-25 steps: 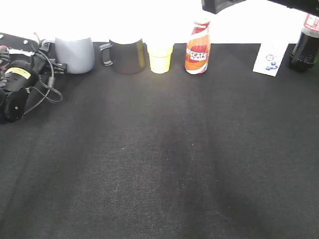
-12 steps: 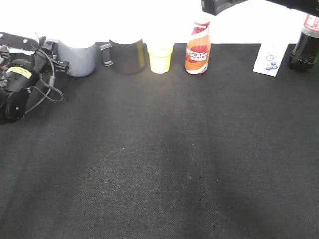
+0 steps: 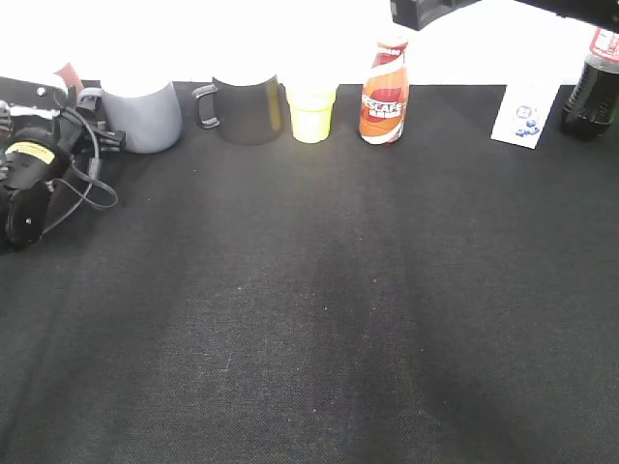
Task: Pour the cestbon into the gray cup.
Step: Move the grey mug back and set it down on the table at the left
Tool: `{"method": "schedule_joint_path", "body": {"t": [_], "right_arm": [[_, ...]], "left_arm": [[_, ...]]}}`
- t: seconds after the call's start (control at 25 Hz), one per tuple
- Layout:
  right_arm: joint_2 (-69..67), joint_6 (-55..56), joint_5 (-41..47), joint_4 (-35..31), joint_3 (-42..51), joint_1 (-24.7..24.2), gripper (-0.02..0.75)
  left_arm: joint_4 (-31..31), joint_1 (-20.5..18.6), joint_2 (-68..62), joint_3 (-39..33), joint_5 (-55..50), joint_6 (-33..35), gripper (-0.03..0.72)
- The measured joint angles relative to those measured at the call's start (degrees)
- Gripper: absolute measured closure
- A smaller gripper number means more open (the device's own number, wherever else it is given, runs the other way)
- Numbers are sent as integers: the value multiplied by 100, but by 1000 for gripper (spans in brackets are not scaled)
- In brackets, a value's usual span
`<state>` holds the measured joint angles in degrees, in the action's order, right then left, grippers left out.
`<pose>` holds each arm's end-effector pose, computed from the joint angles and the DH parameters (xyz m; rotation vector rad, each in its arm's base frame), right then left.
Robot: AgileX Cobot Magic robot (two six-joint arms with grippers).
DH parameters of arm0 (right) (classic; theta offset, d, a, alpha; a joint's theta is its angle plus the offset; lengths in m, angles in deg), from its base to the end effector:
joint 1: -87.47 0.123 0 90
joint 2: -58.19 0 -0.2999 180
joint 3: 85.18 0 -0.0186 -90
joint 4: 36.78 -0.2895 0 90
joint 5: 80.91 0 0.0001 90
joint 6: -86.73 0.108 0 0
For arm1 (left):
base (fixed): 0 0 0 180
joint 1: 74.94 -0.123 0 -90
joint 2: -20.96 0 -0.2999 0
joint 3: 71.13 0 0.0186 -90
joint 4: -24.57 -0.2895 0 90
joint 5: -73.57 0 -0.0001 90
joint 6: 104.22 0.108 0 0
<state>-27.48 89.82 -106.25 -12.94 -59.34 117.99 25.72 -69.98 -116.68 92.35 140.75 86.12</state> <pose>0.3005 0.1988 0.3367 -0.7668 1.3418 0.2976 0.4708 -0.0389 0.0782 0.1816 1.5078 0.0829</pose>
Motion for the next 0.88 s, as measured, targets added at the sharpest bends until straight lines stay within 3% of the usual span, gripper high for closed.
{"method": "schedule_joint_path", "body": {"t": [0.68, 0.88], "right_arm": [[0, 0, 0, 2, 0, 0, 254], [0, 0, 0, 7, 0, 0, 254]], "left_arm": [[5, 0, 389, -291, -424, 0, 431], [24, -12, 399, -291, -607, -7, 304]]}}
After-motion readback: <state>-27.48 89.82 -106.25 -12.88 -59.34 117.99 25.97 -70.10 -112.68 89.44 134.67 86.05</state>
